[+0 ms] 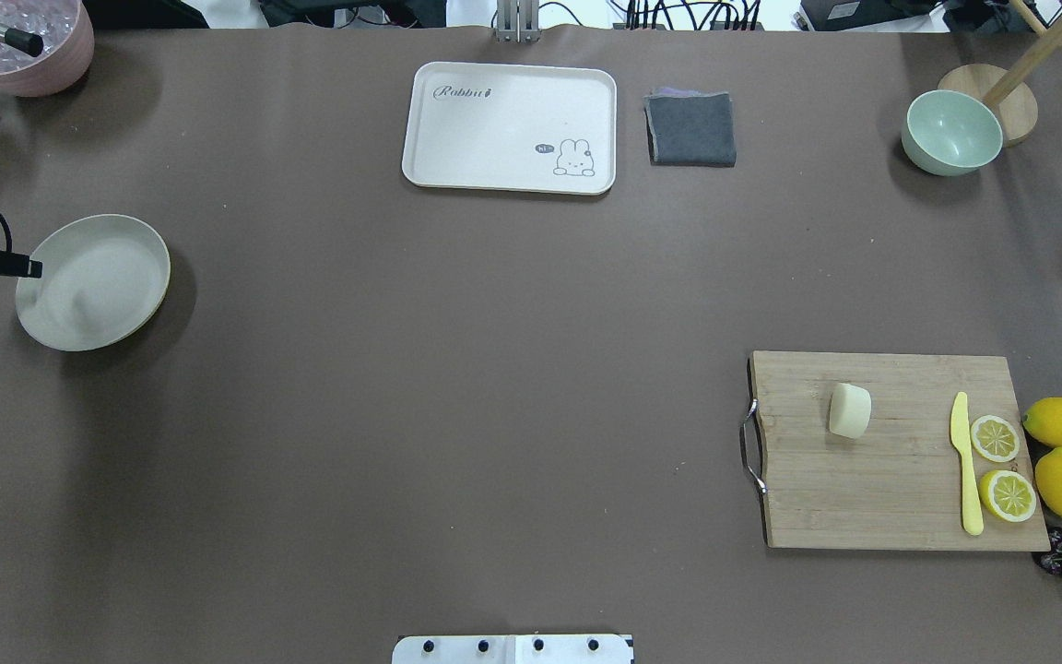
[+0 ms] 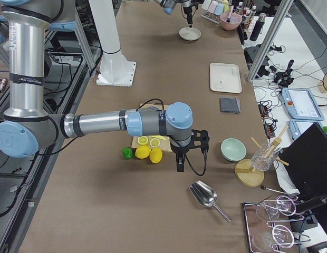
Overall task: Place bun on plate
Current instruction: 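Reach the left gripper to the cream plate and grip its rim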
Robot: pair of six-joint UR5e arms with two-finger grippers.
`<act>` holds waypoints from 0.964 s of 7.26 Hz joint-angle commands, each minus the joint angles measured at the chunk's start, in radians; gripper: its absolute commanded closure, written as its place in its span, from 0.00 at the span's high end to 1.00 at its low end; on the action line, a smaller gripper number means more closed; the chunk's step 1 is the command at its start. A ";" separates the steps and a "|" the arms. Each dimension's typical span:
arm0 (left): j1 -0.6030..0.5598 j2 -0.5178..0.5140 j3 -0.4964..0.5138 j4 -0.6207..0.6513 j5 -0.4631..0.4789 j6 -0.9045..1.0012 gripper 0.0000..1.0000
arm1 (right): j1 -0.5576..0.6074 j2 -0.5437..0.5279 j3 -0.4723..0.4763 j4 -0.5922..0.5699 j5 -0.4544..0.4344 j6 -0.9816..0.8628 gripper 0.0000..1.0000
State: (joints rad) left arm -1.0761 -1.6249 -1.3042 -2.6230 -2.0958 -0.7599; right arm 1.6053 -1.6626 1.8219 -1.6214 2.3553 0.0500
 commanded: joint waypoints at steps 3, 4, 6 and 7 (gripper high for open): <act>0.033 -0.001 0.000 0.000 -0.001 -0.001 0.09 | -0.001 0.009 0.002 0.000 -0.002 0.001 1.00; 0.033 -0.001 -0.004 0.000 -0.010 0.001 0.00 | -0.001 0.011 0.004 0.000 -0.002 0.001 1.00; 0.027 -0.003 -0.001 0.014 -0.088 0.002 0.00 | -0.001 0.009 0.008 0.000 -0.001 0.002 1.00; -0.014 -0.016 -0.009 0.064 -0.140 -0.001 0.00 | -0.001 0.009 0.010 0.000 0.001 0.001 1.00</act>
State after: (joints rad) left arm -1.0571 -1.6301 -1.3077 -2.6000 -2.1731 -0.7580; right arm 1.6046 -1.6531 1.8295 -1.6214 2.3548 0.0516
